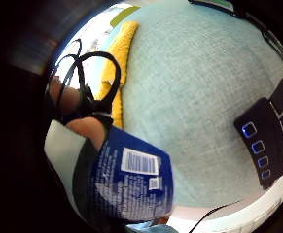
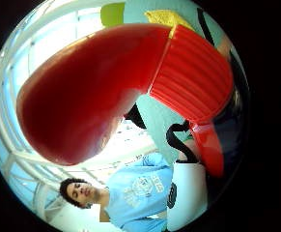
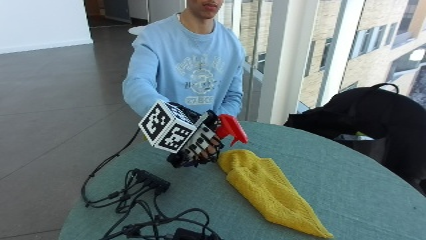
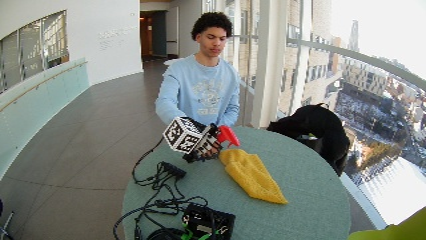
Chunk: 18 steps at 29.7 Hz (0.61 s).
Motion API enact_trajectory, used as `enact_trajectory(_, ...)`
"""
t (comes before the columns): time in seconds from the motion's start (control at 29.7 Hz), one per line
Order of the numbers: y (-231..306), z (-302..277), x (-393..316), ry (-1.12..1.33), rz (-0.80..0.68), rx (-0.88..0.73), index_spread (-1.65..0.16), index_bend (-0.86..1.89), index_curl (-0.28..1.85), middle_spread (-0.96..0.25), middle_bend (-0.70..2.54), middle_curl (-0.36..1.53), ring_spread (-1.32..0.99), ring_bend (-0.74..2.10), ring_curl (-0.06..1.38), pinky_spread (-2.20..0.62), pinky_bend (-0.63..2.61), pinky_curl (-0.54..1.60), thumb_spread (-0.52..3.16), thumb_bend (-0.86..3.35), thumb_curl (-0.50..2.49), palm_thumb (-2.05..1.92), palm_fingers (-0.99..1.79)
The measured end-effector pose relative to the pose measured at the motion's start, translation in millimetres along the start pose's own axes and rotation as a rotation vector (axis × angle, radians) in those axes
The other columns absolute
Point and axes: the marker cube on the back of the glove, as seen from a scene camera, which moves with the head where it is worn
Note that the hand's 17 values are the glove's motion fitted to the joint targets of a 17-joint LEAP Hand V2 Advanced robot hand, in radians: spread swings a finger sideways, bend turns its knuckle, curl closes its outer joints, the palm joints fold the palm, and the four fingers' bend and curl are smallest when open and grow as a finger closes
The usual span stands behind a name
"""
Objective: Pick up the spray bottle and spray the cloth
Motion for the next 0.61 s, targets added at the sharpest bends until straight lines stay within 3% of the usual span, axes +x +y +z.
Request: enact_trajectory(0.61,1.3,1.7,-2.3,-0.013,-0.001,0.022,-0.22,0.15,0.43,-0.11,0.38,0.53,-0.05,0.51,0.42,0.1,0.29,0.37,0.5,-0.03,0.72,1.02,1.16)
